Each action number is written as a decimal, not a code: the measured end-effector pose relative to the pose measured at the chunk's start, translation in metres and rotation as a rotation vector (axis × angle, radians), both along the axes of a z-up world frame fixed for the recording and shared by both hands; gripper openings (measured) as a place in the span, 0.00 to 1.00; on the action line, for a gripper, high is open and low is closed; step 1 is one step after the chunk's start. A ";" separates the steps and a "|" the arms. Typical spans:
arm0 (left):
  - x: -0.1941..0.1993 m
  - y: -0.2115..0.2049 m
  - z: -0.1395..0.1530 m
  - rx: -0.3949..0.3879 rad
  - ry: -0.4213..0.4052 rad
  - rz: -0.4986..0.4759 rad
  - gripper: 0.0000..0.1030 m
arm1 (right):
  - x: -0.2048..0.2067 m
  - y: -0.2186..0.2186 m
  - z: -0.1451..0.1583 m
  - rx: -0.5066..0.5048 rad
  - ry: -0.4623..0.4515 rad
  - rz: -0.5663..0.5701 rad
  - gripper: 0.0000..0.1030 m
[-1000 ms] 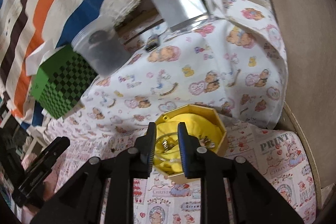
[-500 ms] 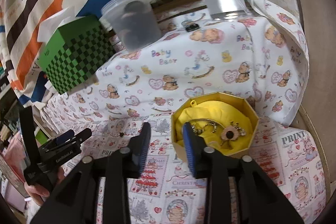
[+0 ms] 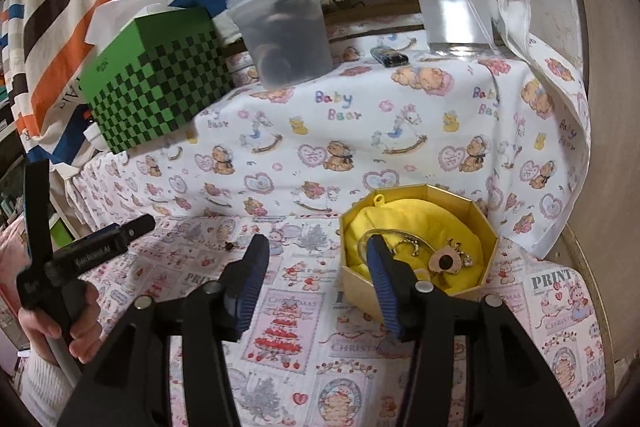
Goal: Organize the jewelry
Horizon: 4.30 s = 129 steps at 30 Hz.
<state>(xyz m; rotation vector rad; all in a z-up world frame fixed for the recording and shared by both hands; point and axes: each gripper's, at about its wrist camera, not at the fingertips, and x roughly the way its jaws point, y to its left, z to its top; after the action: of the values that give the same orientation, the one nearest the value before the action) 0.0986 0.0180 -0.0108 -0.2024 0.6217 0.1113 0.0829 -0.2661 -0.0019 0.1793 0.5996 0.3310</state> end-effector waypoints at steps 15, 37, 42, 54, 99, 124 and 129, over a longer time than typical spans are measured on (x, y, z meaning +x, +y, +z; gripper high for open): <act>-0.001 0.016 0.006 -0.037 -0.012 0.050 0.84 | 0.025 0.063 0.002 -0.096 0.181 0.106 0.49; 0.003 0.043 0.000 -0.110 0.043 0.105 0.84 | 0.086 0.137 -0.054 -0.290 0.361 0.090 0.23; 0.003 0.039 0.000 -0.088 0.047 0.103 0.84 | 0.083 0.135 -0.053 -0.266 0.361 0.071 0.11; 0.003 0.037 0.001 -0.081 0.059 0.109 0.84 | 0.062 0.066 -0.045 0.492 0.688 0.112 0.12; 0.053 -0.051 -0.046 -0.284 0.239 -0.294 0.34 | -0.001 -0.029 -0.027 0.529 0.584 0.188 0.12; 0.054 -0.057 -0.048 -0.238 0.234 -0.295 0.45 | -0.010 -0.022 -0.024 0.518 0.575 0.232 0.12; 0.051 -0.053 -0.044 -0.252 0.209 -0.300 0.49 | -0.009 -0.028 -0.019 0.440 0.501 0.145 0.11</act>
<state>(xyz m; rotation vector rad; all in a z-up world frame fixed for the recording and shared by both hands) 0.1500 -0.0346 -0.0550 -0.3411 0.8676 -0.2397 0.0735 -0.2941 -0.0212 0.6565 1.0331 0.5645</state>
